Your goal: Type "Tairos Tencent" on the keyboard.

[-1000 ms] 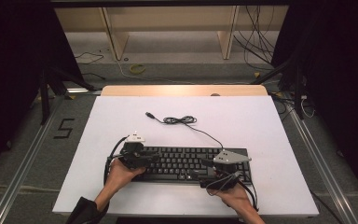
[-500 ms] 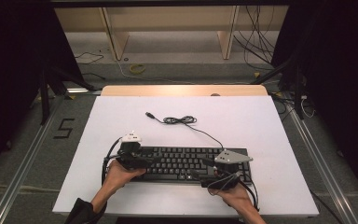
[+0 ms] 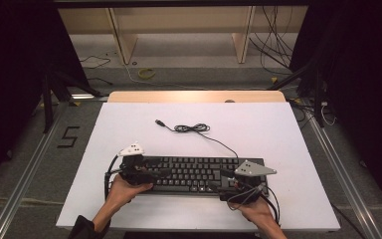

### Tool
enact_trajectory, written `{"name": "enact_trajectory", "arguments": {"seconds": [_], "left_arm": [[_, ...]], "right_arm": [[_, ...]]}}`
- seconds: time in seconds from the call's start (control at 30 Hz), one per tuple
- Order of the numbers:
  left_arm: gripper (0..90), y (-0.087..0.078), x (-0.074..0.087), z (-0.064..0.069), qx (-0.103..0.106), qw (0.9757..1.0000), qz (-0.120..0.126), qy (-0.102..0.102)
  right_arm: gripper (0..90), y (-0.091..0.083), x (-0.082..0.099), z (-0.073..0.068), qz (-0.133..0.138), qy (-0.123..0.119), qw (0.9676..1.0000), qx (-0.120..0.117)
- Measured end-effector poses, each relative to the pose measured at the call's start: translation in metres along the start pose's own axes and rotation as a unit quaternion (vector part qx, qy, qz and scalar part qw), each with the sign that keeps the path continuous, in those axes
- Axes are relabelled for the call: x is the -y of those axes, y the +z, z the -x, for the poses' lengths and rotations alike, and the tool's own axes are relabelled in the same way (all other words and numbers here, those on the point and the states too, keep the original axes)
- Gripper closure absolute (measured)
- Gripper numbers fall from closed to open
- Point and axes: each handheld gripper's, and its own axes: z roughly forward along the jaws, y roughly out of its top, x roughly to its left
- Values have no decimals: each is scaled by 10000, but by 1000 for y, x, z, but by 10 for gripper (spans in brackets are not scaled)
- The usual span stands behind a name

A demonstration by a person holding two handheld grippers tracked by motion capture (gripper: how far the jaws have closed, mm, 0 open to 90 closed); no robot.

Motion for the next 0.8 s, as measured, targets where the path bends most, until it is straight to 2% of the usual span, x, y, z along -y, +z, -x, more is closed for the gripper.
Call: {"name": "enact_trajectory", "arguments": {"seconds": [0.37, 0.8], "left_arm": [[285, -14, 9, 7, 51, 9997, 219, 29], [276, -29, 24, 11, 93, 9996, 284, -5]], "right_arm": [[349, -11, 5, 3, 58, -30, 9999, 89], [341, -25, 14, 5, 138, -95, 9996, 223]]}}
